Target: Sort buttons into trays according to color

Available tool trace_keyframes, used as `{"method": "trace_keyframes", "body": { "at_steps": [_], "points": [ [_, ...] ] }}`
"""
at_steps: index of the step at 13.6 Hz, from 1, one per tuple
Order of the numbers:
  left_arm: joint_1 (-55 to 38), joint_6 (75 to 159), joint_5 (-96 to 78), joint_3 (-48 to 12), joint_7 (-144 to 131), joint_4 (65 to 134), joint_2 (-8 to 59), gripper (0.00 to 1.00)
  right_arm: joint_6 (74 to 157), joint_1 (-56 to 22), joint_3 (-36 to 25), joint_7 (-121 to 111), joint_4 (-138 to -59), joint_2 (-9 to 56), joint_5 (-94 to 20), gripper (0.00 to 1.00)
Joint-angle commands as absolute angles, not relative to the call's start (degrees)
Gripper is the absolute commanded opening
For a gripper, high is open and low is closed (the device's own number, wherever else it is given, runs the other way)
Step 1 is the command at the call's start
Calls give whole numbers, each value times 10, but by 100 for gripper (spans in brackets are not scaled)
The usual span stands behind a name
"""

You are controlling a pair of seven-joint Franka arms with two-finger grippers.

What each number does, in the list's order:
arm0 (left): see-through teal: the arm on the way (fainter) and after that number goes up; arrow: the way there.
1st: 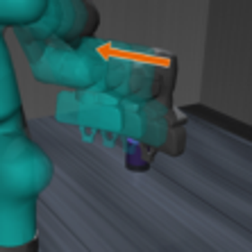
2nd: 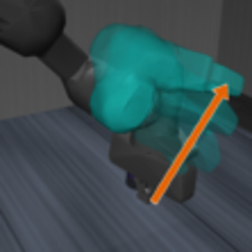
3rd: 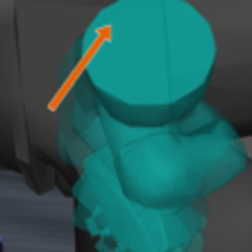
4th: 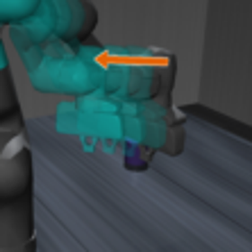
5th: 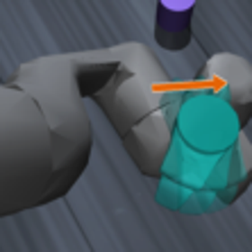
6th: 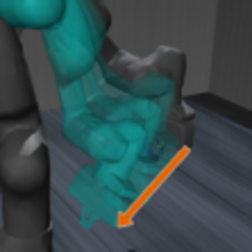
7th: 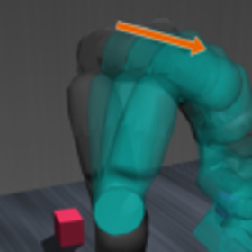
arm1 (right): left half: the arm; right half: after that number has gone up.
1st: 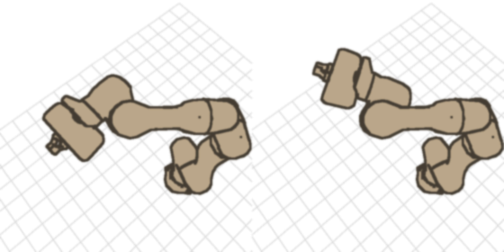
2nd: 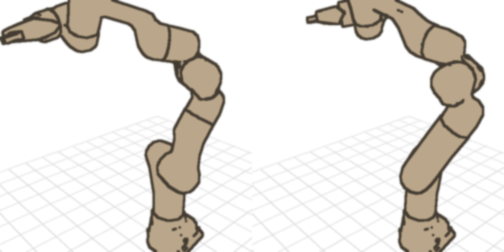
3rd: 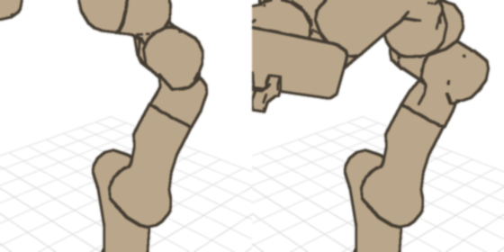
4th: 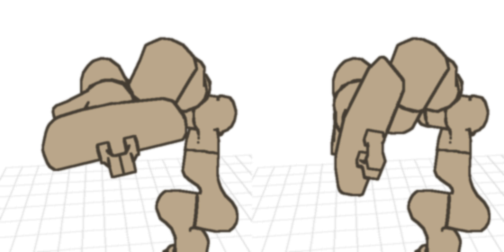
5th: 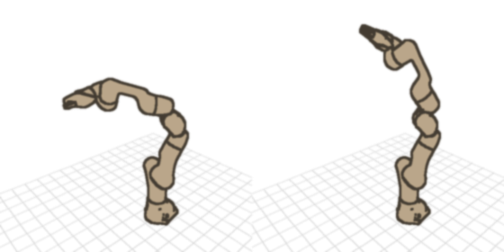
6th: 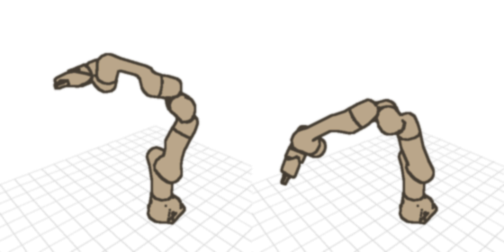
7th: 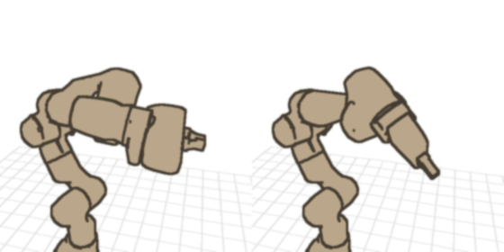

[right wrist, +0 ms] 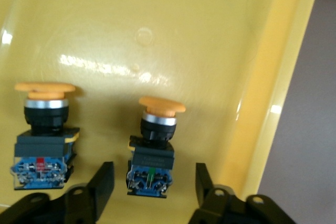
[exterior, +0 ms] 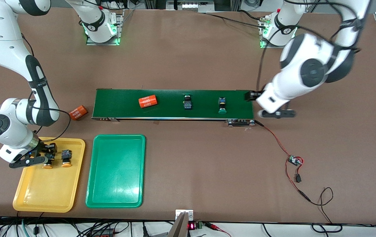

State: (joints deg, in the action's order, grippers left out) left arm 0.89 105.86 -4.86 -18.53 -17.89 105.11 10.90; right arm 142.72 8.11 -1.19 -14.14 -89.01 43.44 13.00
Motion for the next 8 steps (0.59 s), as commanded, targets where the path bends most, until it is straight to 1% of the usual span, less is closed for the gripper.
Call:
{"method": "trace_keyframes", "body": {
  "at_steps": [1,2,3,4,6,8],
  "points": [
    [-10,1016,-29,-99,-90,1057,64,100,1340,89,11,-145,-888,383,102,100],
    [-16,1006,2,-81,-77,1056,51,100,1296,88,14,-145,-886,357,77,100],
    [-14,992,19,-77,-64,1052,38,100,1246,84,14,-145,-875,337,55,100],
    [-11,958,19,-73,-60,1036,23,100,1210,77,14,-144,-873,316,36,100],
    [-10,855,18,-70,-59,958,33,100,1158,58,13,-134,-873,279,21,100],
    [-14,839,15,-50,-59,917,31,100,1109,43,13,-116,-875,251,19,100]
  ]
}}
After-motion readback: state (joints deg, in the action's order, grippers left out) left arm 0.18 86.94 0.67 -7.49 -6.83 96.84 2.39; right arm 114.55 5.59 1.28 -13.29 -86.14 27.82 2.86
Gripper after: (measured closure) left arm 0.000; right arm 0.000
